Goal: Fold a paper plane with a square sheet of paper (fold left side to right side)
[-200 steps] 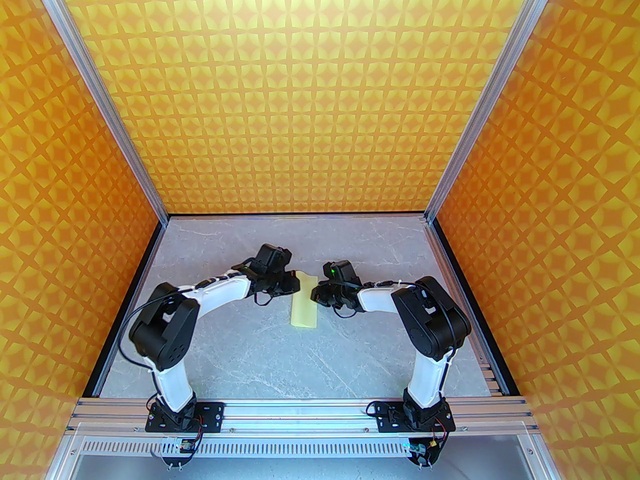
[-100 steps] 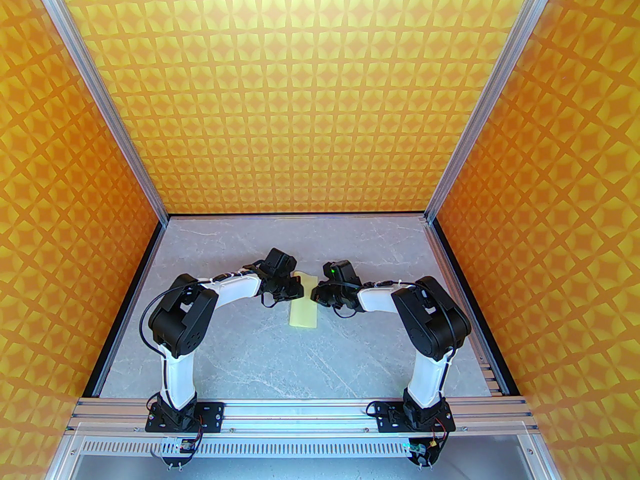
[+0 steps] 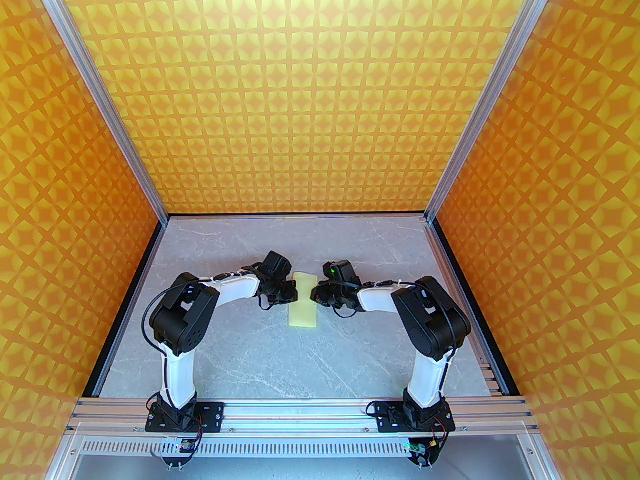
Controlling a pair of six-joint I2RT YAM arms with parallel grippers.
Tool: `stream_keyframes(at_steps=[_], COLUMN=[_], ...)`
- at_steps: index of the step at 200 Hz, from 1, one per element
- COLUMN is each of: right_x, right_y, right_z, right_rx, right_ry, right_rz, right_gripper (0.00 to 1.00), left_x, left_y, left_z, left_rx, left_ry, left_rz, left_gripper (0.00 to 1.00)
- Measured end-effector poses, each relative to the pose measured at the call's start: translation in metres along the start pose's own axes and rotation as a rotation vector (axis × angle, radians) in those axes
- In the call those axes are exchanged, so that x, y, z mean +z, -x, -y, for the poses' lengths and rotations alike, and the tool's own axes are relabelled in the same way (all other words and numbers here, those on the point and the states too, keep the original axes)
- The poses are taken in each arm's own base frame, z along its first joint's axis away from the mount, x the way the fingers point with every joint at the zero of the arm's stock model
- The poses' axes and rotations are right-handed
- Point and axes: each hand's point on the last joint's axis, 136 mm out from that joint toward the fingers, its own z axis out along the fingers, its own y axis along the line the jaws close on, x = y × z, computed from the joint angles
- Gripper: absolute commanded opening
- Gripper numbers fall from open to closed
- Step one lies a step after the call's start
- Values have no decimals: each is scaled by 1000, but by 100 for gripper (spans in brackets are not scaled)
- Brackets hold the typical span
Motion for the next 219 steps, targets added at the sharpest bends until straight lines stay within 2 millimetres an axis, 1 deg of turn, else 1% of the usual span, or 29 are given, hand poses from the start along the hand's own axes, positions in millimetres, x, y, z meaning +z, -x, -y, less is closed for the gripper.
stream_keyframes(at_steps=[56, 88, 102, 135, 149, 166, 193, 219], right_x=[0, 0, 0, 0, 0, 0, 0, 0], right_y=[0, 0, 0, 0, 0, 0, 0, 0], right_z=[0, 0, 0, 0, 0, 0, 0, 0], right_rx=[0, -1, -1, -1, -1, -1, -1, -1], right_ry=[-2, -2, -2, -2, -2, -2, -2, -2], right_rz=[-3, -3, -3, -3, -3, -3, -2, -2], right_gripper=[0, 0, 0, 0, 0, 0, 0, 0], left_x=[-1, -3, -7, -18, -17, -10, 7, 7], left_y=[1, 5, 12, 40, 47, 49, 41, 42], left_z=[0, 1, 6, 23, 26, 21, 2, -2], left_rx=[2, -2, 0, 21, 29, 25, -1, -8], left_ry=[-1, -4, -20, -68, -77, -69, -42, -62], left_rz=[2, 6, 18, 69, 78, 69, 29, 24], left_gripper=[0, 0, 0, 0, 0, 0, 0, 0])
